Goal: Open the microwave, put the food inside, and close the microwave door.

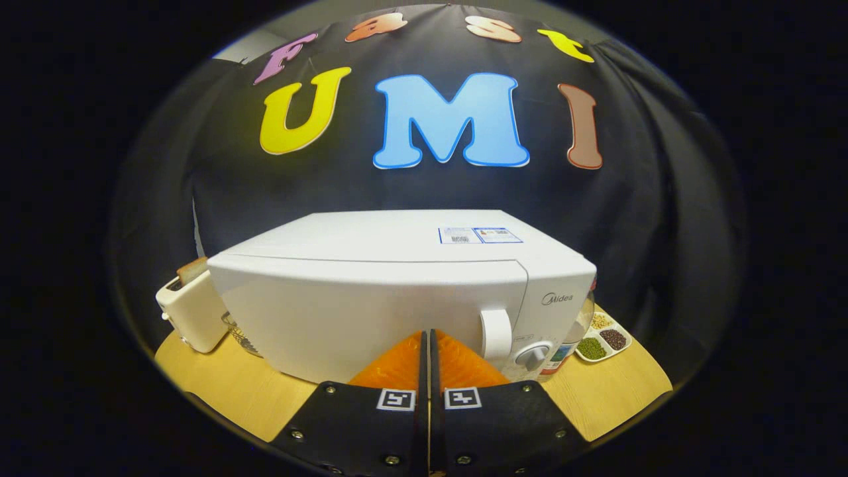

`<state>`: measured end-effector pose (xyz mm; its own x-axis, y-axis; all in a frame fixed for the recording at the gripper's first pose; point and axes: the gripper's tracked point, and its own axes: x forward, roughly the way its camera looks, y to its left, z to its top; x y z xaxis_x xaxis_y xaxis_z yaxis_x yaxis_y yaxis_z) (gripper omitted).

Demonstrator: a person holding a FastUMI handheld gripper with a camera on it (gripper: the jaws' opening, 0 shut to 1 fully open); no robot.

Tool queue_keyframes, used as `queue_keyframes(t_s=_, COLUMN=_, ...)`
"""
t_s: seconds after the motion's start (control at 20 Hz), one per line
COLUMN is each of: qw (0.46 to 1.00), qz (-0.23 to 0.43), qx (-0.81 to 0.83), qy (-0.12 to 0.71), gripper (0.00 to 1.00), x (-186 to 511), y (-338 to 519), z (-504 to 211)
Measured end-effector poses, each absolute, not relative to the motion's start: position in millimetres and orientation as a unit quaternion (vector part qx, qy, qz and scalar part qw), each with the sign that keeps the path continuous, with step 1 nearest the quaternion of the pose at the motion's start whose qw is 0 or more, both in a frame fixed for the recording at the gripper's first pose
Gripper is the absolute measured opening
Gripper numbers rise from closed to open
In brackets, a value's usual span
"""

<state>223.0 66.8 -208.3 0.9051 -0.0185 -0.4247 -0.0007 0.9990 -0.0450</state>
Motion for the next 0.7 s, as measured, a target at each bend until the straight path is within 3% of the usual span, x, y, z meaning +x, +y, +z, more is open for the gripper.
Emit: queue_keyframes(t_s=0.7, qw=0.991, qz=-0.023, qx=-0.010, qy=0.129, gripper=0.02, x=64.5, y=72.4, z=-86.9)
